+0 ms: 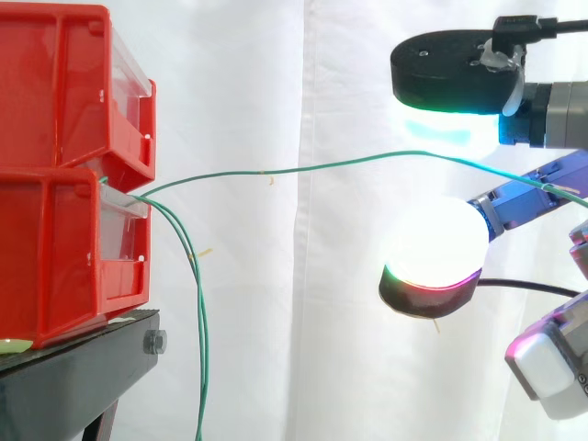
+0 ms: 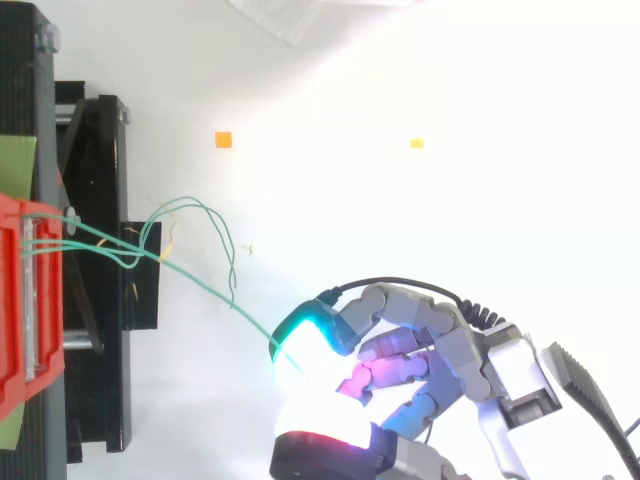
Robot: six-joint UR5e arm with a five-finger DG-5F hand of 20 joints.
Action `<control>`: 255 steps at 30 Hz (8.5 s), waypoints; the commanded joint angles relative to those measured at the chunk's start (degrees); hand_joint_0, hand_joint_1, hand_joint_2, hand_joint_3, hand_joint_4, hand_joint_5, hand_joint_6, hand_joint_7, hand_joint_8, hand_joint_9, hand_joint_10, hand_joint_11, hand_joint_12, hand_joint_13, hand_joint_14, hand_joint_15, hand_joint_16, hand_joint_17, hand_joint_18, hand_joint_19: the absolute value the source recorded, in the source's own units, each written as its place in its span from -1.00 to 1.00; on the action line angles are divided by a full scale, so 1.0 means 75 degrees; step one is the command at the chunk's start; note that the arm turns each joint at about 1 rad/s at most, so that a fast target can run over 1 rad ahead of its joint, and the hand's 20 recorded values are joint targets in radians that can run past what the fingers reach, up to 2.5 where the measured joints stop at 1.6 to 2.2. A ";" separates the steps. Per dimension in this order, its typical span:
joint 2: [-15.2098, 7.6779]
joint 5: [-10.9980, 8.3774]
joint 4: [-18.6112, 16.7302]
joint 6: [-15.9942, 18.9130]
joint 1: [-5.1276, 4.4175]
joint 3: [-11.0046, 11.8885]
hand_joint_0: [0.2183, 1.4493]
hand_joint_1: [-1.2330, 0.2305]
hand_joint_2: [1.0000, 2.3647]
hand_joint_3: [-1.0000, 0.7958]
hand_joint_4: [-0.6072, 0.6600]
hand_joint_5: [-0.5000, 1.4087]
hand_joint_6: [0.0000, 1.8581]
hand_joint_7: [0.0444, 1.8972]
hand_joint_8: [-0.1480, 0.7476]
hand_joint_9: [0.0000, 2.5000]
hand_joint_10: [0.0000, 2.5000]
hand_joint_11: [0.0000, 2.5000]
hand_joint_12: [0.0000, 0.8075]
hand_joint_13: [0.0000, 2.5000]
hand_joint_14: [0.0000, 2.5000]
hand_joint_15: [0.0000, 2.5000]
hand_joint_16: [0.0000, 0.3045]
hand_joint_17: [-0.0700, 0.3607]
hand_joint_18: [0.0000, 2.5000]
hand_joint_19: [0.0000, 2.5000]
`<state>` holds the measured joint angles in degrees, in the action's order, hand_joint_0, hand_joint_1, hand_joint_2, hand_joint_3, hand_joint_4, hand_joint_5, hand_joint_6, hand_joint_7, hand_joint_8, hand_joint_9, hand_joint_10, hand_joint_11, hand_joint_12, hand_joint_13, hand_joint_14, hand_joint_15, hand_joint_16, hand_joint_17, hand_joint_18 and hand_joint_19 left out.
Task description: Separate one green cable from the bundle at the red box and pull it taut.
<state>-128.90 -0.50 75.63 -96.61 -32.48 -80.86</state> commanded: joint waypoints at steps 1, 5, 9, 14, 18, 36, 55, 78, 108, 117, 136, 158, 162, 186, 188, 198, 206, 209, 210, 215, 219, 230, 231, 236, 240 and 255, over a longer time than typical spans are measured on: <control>0.0066 -0.0039 0.0053 0.0002 0.0018 0.0000 -0.60 -0.01 -1.00 -0.44 0.04 -0.45 -0.11 0.02 -0.07 0.50 -0.98 -0.25 -0.06 0.01 -0.98 -0.42 -0.64 -0.11 -0.30 -0.47; 0.0230 -0.0063 0.0170 -0.0091 0.0030 0.0000 -0.60 -0.02 -1.00 -0.44 0.04 -0.45 -0.11 0.02 -0.07 0.50 -0.98 -0.25 -0.06 0.01 -0.98 -0.42 -0.64 -0.11 -0.30 -0.46; 0.0335 -0.0098 0.0393 -0.0185 0.0042 0.0000 -0.59 -0.04 -1.00 -0.44 0.03 -0.45 -0.11 0.01 -0.06 0.50 -0.98 -0.25 -0.06 0.01 -0.98 -0.43 -0.65 -0.11 -0.31 -0.46; 0.0382 -0.0110 0.0475 -0.0185 0.0042 0.0023 -0.57 -0.07 -1.00 -0.44 0.03 -0.45 -0.11 0.01 -0.08 0.50 -0.98 -0.24 -0.07 0.00 -0.98 -0.42 -0.65 -0.12 -0.31 -0.46; 0.0394 -0.0285 0.0463 -0.0173 0.0042 0.0070 -0.55 -0.12 -1.00 -0.44 0.03 -0.45 -0.11 0.01 -0.08 0.49 -0.97 -0.24 -0.09 0.00 -0.98 -0.42 -0.66 -0.13 -0.33 -0.45; 0.0476 -0.2594 0.0393 -0.0865 0.0054 0.0703 -0.49 -0.23 -1.00 -0.44 0.02 -0.46 -0.10 0.00 -0.09 0.48 -0.98 -0.23 -0.12 -0.02 -0.98 -0.41 -0.68 -0.16 -0.35 -0.44; 0.0476 -0.3930 -0.2103 -0.3548 0.0100 0.0750 -0.47 -0.27 -1.00 -0.44 0.01 -0.46 -0.10 0.00 -0.09 0.48 -0.98 -0.23 -0.13 -0.02 -0.98 -0.41 -0.68 -0.17 -0.36 -0.44; 0.0464 -0.2407 -0.1892 -0.3900 0.0147 0.0738 -0.62 -0.14 -1.00 -0.44 0.04 -0.45 -0.12 0.03 -0.05 0.50 -0.98 -0.25 -0.06 0.01 -0.98 -0.44 -0.63 -0.09 -0.31 -0.48; 0.0476 -0.1305 -0.0884 -0.2400 0.0182 0.0328 -0.57 -0.07 -1.00 -0.44 0.02 -0.45 -0.11 0.01 -0.09 0.51 -0.98 -0.24 -0.08 0.01 -0.98 -0.42 -0.64 -0.10 -0.33 -0.46; 0.0476 -0.1153 -0.0837 -0.2353 0.0253 0.0328 -0.53 -0.14 -1.00 -0.44 0.01 -0.45 -0.11 0.00 -0.09 0.50 -0.98 -0.22 -0.11 0.00 -0.98 -0.42 -0.66 -0.13 -0.34 -0.45; 0.0535 -0.1574 -0.1001 -0.2283 0.0288 0.0328 -0.28 -0.30 -0.99 -0.39 -0.08 -0.45 -0.12 -0.01 -0.10 0.51 -0.98 -0.21 -0.16 -0.01 -0.98 -0.41 -0.72 -0.22 -0.35 -0.41; 0.0535 -0.1762 -0.1001 -0.2283 0.0323 0.0328 -0.20 -0.32 -0.98 -0.19 0.07 -0.43 -0.22 0.30 -0.13 0.35 -0.98 -0.33 -0.19 -0.04 -0.98 -0.36 -0.73 -0.25 -0.38 -0.45; 0.0535 -0.1750 -0.1001 -0.2271 0.0358 0.0328 -0.20 -0.33 -0.98 -0.14 0.11 -0.42 -0.26 0.42 -0.15 0.32 -0.98 -0.39 -0.20 -0.04 -0.98 -0.34 -0.74 -0.26 -0.38 -0.45; 0.0535 -0.1750 -0.1037 -0.2271 0.0370 0.0328 -0.21 -0.33 -0.98 -0.10 0.08 -0.41 -0.28 0.51 -0.13 0.41 -0.98 -0.34 -0.16 0.03 -0.98 -0.30 -0.72 -0.22 -0.32 -0.46; 0.0535 -0.1750 -0.1037 -0.2271 0.0382 0.0328 -0.21 -0.33 -0.98 -0.10 0.08 -0.41 -0.28 0.49 -0.12 0.41 -0.98 -0.33 -0.15 0.03 -0.98 -0.31 -0.72 -0.23 -0.32 -0.46; 0.0535 -0.1750 -0.1048 -0.2259 0.0382 0.0328 -0.21 -0.33 -0.98 -0.10 0.08 -0.41 -0.28 0.49 -0.13 0.41 -0.98 -0.34 -0.16 0.02 -0.98 -0.30 -0.72 -0.23 -0.33 -0.46; 0.0535 -0.1762 -0.1037 -0.2259 0.0382 0.0316 -0.21 -0.33 -0.98 -0.10 0.08 -0.41 -0.28 0.49 -0.12 0.40 -0.98 -0.35 -0.16 0.03 -0.98 -0.31 -0.73 -0.24 -0.32 -0.47; 0.0535 -0.1762 -0.1037 -0.2259 0.0382 0.0328 -0.21 -0.33 -0.98 -0.10 0.08 -0.41 -0.28 0.49 -0.12 0.38 -0.98 -0.41 -0.17 0.02 -0.98 -0.32 -0.73 -0.24 -0.32 -0.47; 0.0535 -0.1762 -0.1048 -0.2259 0.0382 0.0328 -0.21 -0.33 -0.98 -0.10 0.07 -0.41 -0.28 0.48 -0.12 0.33 -0.98 -0.48 -0.17 0.02 -0.98 -0.31 -0.73 -0.25 -0.32 -0.46; 0.0535 -0.1762 -0.1060 -0.2259 0.0382 0.0328 -0.21 -0.33 -0.98 -0.11 0.07 -0.41 -0.28 0.48 -0.10 0.22 -0.99 -0.67 -0.22 -0.05 -0.98 -0.32 -0.75 -0.28 -0.35 -0.46; 0.0535 -0.1762 -0.1025 -0.2236 0.0382 0.0328 -0.21 -0.32 -0.98 -0.12 0.06 -0.41 -0.27 0.47 -0.10 0.14 -0.99 -0.79 -0.25 -0.13 -0.98 -0.37 -0.77 -0.31 -0.40 -0.45; 0.0535 -0.1762 -0.1048 -0.2236 0.0370 0.0328 -0.24 -0.30 -0.98 -0.11 0.03 -0.42 -0.25 0.42 -0.03 0.15 -1.00 -0.86 -0.29 -0.23 -0.98 -0.49 -0.78 -0.33 -0.49 -0.49; 0.0535 -0.1762 -0.1048 -0.2236 0.0358 0.0328 -0.24 -0.30 -0.98 -0.11 0.04 -0.42 -0.25 0.41 -0.03 0.15 -0.99 -0.86 -0.28 -0.23 -0.98 -0.49 -0.79 -0.33 -0.50 -0.49; 0.0535 -0.1762 -0.1060 -0.2236 0.0370 0.0328 -0.24 -0.29 -0.98 -0.11 0.03 -0.42 -0.24 0.39 -0.10 0.17 -1.00 -0.93 -0.28 -0.23 -0.98 -0.50 -0.78 -0.33 -0.50 -0.50; 0.0535 -0.1762 -0.1048 -0.2236 0.0370 0.0328 -0.25 -0.29 -0.98 -0.11 0.02 -0.42 -0.24 0.38 -0.12 0.17 -1.00 -0.95 -0.27 -0.23 -0.98 -0.52 -0.78 -0.33 -0.51 -0.50; 0.0535 -0.1774 -0.1025 -0.2236 0.0382 0.0328 -0.25 -0.29 -0.98 -0.12 0.01 -0.42 -0.23 0.35 -0.09 0.17 -1.00 -0.91 -0.28 -0.23 -0.98 -0.52 -0.78 -0.32 -0.52 -0.51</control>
<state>-124.89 -13.75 67.91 -113.38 -29.66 -78.40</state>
